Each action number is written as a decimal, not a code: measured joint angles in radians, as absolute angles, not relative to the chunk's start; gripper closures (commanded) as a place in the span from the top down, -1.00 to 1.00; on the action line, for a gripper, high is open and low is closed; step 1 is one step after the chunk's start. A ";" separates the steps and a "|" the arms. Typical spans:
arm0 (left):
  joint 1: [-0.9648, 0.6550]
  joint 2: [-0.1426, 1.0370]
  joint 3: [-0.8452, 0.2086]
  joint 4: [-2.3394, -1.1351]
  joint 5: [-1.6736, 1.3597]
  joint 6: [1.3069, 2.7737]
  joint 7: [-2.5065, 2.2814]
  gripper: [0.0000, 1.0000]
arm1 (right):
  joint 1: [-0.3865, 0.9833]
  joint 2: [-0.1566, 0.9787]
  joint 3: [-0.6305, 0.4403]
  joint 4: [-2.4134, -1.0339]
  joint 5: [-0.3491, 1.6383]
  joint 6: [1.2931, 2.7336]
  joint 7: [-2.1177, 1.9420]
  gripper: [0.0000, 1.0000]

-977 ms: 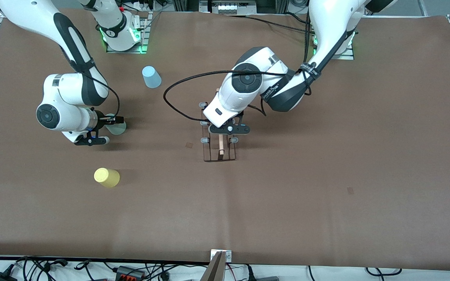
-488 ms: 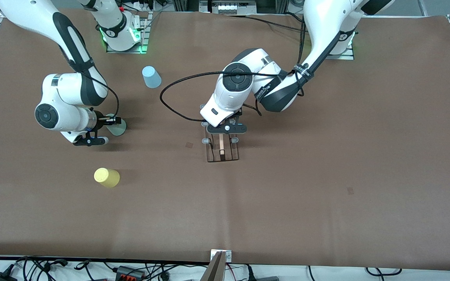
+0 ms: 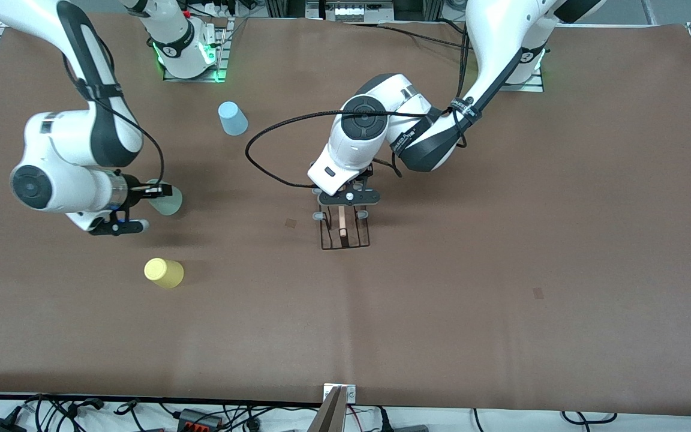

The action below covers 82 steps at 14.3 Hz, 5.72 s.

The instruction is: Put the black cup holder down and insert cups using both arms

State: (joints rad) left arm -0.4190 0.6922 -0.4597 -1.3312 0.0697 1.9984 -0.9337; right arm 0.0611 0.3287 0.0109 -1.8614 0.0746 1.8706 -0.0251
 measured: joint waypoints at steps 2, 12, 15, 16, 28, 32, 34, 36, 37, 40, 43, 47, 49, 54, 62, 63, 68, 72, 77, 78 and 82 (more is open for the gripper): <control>-0.395 0.687 -0.455 -1.310 0.070 1.997 -0.949 0.23 | 0.092 0.335 0.012 -1.808 0.080 1.856 -0.025 -0.52; -0.030 0.464 -0.462 -1.275 0.067 1.655 -0.850 1.00 | 0.296 0.369 0.016 -1.659 0.128 1.736 0.126 -0.52; 0.073 0.398 -0.461 -1.275 0.063 1.550 -0.646 1.00 | 0.377 0.364 0.017 -1.566 0.177 1.651 0.205 -0.52; 0.105 0.385 -0.461 -1.275 0.061 1.527 -0.592 1.00 | 0.405 0.363 0.018 -1.554 0.180 1.645 0.231 -0.52; 0.160 0.373 -0.470 -1.283 0.054 1.484 -0.449 1.00 | 0.603 0.446 0.018 -1.546 0.305 1.746 0.312 -0.52; 0.158 0.369 -0.454 -1.283 0.054 1.479 -0.363 1.00 | 0.628 0.474 0.018 -1.546 0.306 1.757 0.319 -0.52; 0.134 0.341 -0.378 -1.296 0.054 1.478 -0.279 1.00 | 0.628 0.477 0.017 -1.545 0.306 1.757 0.319 -0.52; 0.067 0.293 -0.238 -1.336 0.025 1.479 -0.237 1.00 | 0.631 0.478 0.017 -1.545 0.306 1.757 0.319 -0.52; 0.037 0.268 -0.174 -1.368 -0.011 1.484 -0.228 1.00 | 0.636 0.480 0.017 -1.545 0.306 1.757 0.319 -0.52; 0.018 0.184 -0.102 -1.513 -0.055 1.560 -0.212 1.00 | 0.647 0.499 0.017 -1.545 0.306 1.757 0.319 -0.52; 0.016 0.131 -0.098 -1.592 -0.058 1.585 -0.211 1.00 | 0.648 0.524 0.017 -1.545 0.306 1.766 0.319 -0.51; 0.016 0.122 -0.091 -1.607 -0.060 1.552 -0.211 1.00 | 0.655 0.555 0.017 -1.545 0.306 1.805 0.319 0.02; 0.016 0.122 -0.088 -1.609 -0.063 1.551 -0.212 1.00 | 0.658 0.563 0.017 -1.545 0.306 1.817 0.319 0.99; 0.016 0.122 -0.083 -1.609 -0.063 1.576 -0.213 1.00 | 0.660 0.563 0.013 -1.541 0.306 1.818 0.327 1.00; 0.010 0.121 -0.055 -1.609 -0.063 1.587 -0.208 1.00 | 0.637 0.530 -0.155 -1.457 0.305 1.780 0.362 1.00; 0.009 0.118 -0.055 -1.609 -0.063 1.587 -0.208 1.00 | 0.628 0.531 -0.205 -1.455 0.305 1.784 0.362 1.00; 0.004 0.104 -0.051 -1.610 -0.063 1.587 -0.208 1.00 | 0.560 0.569 -0.345 -1.451 0.235 1.935 0.314 1.00; 0.003 0.104 -0.052 -1.610 -0.063 1.587 -0.208 1.00 | 0.456 0.642 -0.351 -1.447 0.161 1.983 0.134 1.00; 0.001 0.103 -0.053 -1.610 -0.063 1.587 -0.208 1.00 | 0.370 0.699 -0.351 -1.440 0.161 2.024 0.004 1.00; 0.000 0.103 -0.053 -1.610 -0.063 1.587 -0.208 1.00 | 0.368 0.708 -0.351 -1.440 0.163 2.046 0.003 1.00; 0.000 0.103 -0.053 -1.610 -0.063 1.587 -0.208 1.00 | 0.367 0.751 -0.349 -1.439 0.197 2.122 -0.005 1.00</control>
State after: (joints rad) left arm 0.0001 0.1032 -0.0531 -1.6101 -0.0629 1.5873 -0.2078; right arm 0.3674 0.7511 -0.3495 -1.4393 0.1969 2.1217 -0.0047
